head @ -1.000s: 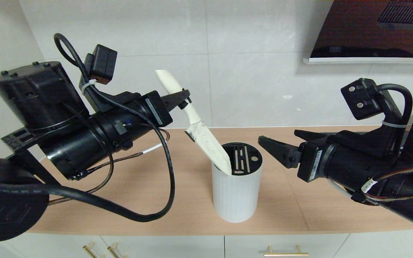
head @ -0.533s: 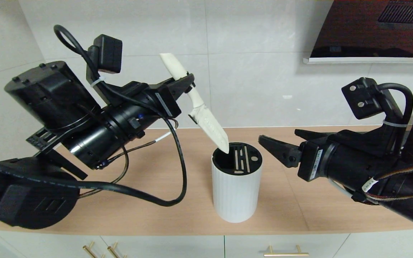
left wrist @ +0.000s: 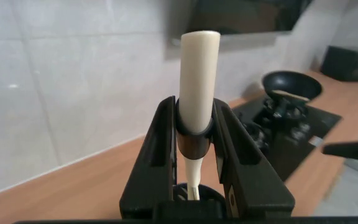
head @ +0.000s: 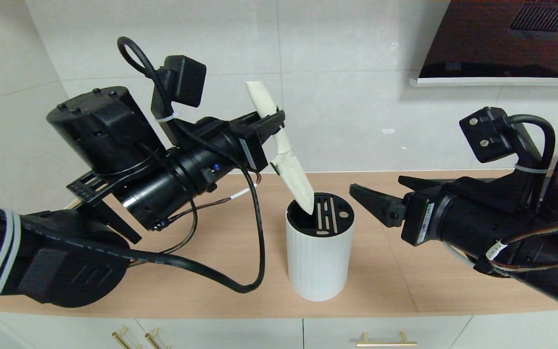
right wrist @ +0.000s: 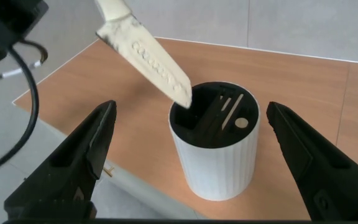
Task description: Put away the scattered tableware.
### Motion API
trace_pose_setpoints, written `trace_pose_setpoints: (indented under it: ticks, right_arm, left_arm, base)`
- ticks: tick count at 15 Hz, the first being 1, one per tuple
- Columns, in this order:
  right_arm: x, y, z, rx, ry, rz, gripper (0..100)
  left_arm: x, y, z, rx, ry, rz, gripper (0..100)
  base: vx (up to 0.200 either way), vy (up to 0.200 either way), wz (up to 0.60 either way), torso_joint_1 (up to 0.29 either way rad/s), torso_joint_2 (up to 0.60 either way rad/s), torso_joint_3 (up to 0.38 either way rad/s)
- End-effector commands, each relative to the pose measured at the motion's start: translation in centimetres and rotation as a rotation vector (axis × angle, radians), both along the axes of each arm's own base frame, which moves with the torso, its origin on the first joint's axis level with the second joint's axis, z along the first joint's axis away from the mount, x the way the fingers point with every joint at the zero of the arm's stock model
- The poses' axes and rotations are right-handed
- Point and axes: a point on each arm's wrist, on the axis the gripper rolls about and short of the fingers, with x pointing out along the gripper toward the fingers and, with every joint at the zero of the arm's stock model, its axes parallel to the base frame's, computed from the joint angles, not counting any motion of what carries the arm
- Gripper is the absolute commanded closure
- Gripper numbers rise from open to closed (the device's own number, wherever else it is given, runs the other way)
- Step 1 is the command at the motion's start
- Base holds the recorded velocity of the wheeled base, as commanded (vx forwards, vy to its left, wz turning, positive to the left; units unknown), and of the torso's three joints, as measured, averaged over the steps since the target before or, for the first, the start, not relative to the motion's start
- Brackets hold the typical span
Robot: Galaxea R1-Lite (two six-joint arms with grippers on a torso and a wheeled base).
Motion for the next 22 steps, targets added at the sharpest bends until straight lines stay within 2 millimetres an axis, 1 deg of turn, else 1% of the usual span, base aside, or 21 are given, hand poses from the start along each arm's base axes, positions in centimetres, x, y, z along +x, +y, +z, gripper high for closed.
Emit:
trace_pose_setpoints:
  ticks: [1,8,10,11,17,22]
  right_arm:
    - [0.1,0.1,-0.2,-0.004,0.004,0.000,0]
    - [0.2,0.2,-0.4,-0.012,0.012,0.000,0]
    - [0.2,0.3,-0.6,-0.016,0.015,0.000,0]
    - [0.2,0.3,-0.6,-0.016,0.015,0.000,0]
    - [0.3,0.4,-0.7,-0.020,0.019,-0.002,0]
    - [0.4,0.4,-0.8,-0.024,0.022,-0.002,0]
  left_arm:
    - [0.1,-0.3,-0.8,0.014,0.021,-0.006,100]
    - [0.7,-1.0,-2.5,0.056,0.056,-0.007,100]
    - [1.3,-1.4,-3.6,0.081,0.075,-0.005,100]
    - [1.4,-1.4,-3.7,0.083,0.079,-0.005,100]
    - [2.0,-3.4,-6.2,0.119,0.134,-0.028,100]
    - [3.1,-4.4,-8.3,0.143,0.172,-0.016,100]
  base:
    - [0.000,0.000,0.00,0.000,0.00,0.000]
    - [0.000,0.000,0.00,0.000,0.00,0.000]
    - [0.000,0.000,0.00,0.000,0.00,0.000]
    - [0.000,0.000,0.00,0.000,0.00,0.000]
    - [0.000,0.000,0.00,0.000,0.00,0.000]
    - [0.000,0.000,0.00,0.000,0.00,0.000]
